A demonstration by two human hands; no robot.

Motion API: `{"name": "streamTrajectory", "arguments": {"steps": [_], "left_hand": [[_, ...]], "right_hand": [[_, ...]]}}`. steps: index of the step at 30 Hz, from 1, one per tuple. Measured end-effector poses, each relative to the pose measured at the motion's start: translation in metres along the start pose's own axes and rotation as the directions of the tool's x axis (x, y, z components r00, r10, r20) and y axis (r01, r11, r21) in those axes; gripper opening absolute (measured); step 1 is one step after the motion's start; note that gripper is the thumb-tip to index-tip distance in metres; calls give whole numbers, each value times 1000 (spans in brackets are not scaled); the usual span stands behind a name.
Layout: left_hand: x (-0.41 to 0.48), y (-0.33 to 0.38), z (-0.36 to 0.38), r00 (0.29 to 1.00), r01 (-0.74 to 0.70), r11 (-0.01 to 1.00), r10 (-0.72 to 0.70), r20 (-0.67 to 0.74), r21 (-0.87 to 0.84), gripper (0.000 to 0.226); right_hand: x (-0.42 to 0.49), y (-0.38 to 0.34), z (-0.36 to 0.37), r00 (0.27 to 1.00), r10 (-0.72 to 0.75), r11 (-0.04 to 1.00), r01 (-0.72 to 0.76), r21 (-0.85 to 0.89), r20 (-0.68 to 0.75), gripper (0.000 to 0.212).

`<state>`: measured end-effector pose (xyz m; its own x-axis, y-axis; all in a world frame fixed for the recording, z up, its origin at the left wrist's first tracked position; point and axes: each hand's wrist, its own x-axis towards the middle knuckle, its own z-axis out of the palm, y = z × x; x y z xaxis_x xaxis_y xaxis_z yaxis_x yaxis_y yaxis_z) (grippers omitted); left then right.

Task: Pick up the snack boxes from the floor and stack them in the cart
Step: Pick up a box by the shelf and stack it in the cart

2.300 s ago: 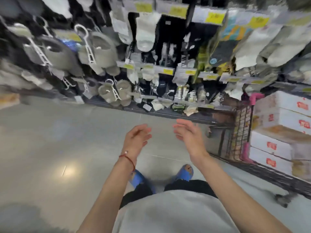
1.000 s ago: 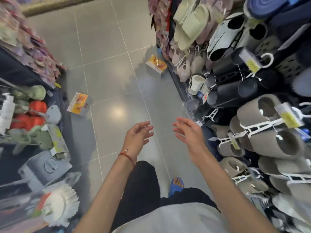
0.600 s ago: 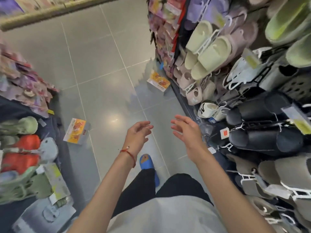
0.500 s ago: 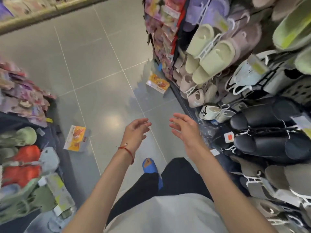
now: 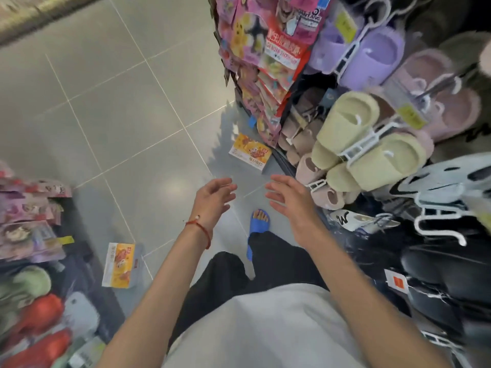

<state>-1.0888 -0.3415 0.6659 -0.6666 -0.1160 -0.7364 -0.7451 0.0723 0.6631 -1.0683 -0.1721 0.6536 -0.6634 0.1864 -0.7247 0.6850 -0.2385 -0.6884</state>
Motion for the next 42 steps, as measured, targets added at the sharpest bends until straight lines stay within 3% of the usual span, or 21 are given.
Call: {"name": "streamTrajectory", "arguments": {"steps": [5,13,18,22,29,42], "left_hand": [[65,56,-4,999,2,1000,-2,45,2,20],[177,112,-42,985,34,990,-57,164,138,22],[235,140,-68,972,31,970,-85,218,240,19],[276,146,-84,970,24,958,-92,226,285,23],[360,106,-72,944,140,930,-229,237,340,27],[533,-56,-55,913,296,867,-380,149,401,21]], "right_hand": [[57,-45,35,1000,21,999,-21,-36,-13,17],[119,-77,105,984,86,996,-81,36,-159,18],[150,-74,154,939,173,967,-104,234,-298,21],[173,-68,182,912,251,913,-111,392,-326,15],[240,-28,190,872,299,882,-98,461,-387,16],[425,159,175,799,295,931,-117,346,-523,18]]}}
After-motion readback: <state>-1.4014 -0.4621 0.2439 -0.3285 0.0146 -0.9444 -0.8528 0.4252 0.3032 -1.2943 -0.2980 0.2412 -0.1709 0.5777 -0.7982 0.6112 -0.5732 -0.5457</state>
